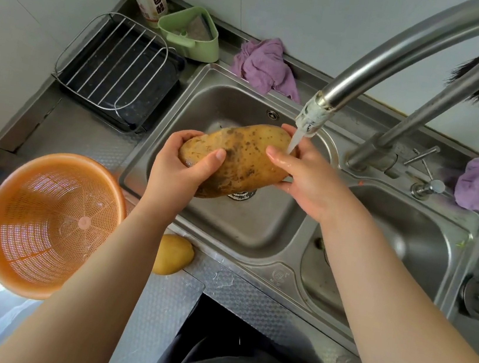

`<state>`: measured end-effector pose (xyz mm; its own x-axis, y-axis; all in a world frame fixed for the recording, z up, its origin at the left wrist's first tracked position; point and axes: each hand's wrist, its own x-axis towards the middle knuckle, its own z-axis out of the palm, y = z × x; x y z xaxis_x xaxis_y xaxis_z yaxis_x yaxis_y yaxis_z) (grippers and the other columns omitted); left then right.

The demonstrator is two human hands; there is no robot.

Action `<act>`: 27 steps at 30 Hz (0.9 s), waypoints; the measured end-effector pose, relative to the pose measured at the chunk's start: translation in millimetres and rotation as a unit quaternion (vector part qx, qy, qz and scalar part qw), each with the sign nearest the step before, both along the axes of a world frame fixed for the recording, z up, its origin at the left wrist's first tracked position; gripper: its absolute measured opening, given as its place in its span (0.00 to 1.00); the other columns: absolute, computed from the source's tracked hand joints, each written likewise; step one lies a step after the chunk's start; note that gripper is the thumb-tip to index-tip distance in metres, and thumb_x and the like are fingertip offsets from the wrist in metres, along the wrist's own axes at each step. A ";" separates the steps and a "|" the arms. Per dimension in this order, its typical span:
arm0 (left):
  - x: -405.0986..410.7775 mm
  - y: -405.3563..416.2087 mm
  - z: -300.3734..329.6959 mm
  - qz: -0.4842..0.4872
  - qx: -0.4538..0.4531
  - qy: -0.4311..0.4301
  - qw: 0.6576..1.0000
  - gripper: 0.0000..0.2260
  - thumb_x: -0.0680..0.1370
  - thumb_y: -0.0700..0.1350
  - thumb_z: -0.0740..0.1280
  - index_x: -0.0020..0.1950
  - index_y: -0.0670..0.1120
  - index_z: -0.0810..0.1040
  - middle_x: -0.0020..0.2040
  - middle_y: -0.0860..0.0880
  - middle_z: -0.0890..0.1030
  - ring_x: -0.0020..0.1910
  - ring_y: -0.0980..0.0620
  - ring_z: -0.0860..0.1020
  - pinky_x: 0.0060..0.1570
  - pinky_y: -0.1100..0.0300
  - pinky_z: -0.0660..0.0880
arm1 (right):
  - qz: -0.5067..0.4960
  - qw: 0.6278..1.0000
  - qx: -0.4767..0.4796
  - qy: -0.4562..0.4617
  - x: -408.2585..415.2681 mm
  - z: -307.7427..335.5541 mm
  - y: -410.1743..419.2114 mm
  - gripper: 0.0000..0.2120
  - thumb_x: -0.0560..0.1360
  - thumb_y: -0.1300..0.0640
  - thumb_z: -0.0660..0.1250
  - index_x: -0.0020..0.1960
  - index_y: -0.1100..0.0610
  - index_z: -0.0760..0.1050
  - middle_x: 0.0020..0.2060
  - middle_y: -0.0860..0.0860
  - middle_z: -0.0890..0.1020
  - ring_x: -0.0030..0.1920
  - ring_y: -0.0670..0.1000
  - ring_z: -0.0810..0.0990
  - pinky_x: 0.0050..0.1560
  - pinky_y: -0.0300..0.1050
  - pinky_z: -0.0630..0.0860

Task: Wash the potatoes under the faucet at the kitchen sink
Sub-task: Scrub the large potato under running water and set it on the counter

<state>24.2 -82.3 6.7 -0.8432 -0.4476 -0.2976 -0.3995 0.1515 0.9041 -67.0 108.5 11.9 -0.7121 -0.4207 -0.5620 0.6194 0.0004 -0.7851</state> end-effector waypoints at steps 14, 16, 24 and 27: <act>-8.1 5.0 11.9 -0.117 -0.173 0.029 0.977 0.40 0.63 0.68 0.72 0.72 0.54 0.69 0.64 0.55 0.74 0.62 0.58 0.73 0.60 0.57 0.73 | -0.050 0.995 0.037 -0.079 -4.3 -9.7 -4.2 0.17 0.77 0.45 0.68 0.63 0.51 0.74 0.61 0.55 0.81 0.58 0.59 0.83 0.54 0.70 0.78; -6.5 4.0 11.6 -0.070 -0.104 0.012 0.992 0.48 0.62 0.67 0.75 0.77 0.55 0.61 0.67 0.54 0.73 0.66 0.55 0.73 0.63 0.57 0.73 | -0.029 0.997 -0.025 -0.059 -1.8 -7.7 1.6 0.15 0.77 0.51 0.70 0.62 0.49 0.73 0.62 0.53 0.79 0.60 0.57 0.80 0.56 0.68 0.78; -9.2 13.0 11.2 0.020 0.024 -0.049 0.998 0.53 0.58 0.67 0.76 0.77 0.50 0.62 0.68 0.49 0.71 0.67 0.49 0.75 0.65 0.50 0.77 | -0.119 0.992 0.042 0.027 4.4 -3.0 -13.9 0.24 0.67 0.46 0.74 0.61 0.48 0.73 0.58 0.52 0.82 0.58 0.56 0.82 0.55 0.64 0.80; -10.7 14.2 16.5 0.006 0.077 -0.084 0.993 0.50 0.61 0.67 0.78 0.76 0.51 0.64 0.66 0.49 0.72 0.64 0.48 0.77 0.56 0.47 0.82 | -0.177 0.980 0.066 0.055 2.5 -10.3 -18.4 0.16 0.68 0.45 0.69 0.54 0.49 0.77 0.51 0.53 0.82 0.57 0.59 0.81 0.61 0.68 0.76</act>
<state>13.4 -68.1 23.3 -0.7706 -0.3954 -0.4998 -0.5478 0.0102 0.8365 -64.5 90.1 1.6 -0.8599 -0.0647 -0.5063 0.5104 -0.0945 -0.8547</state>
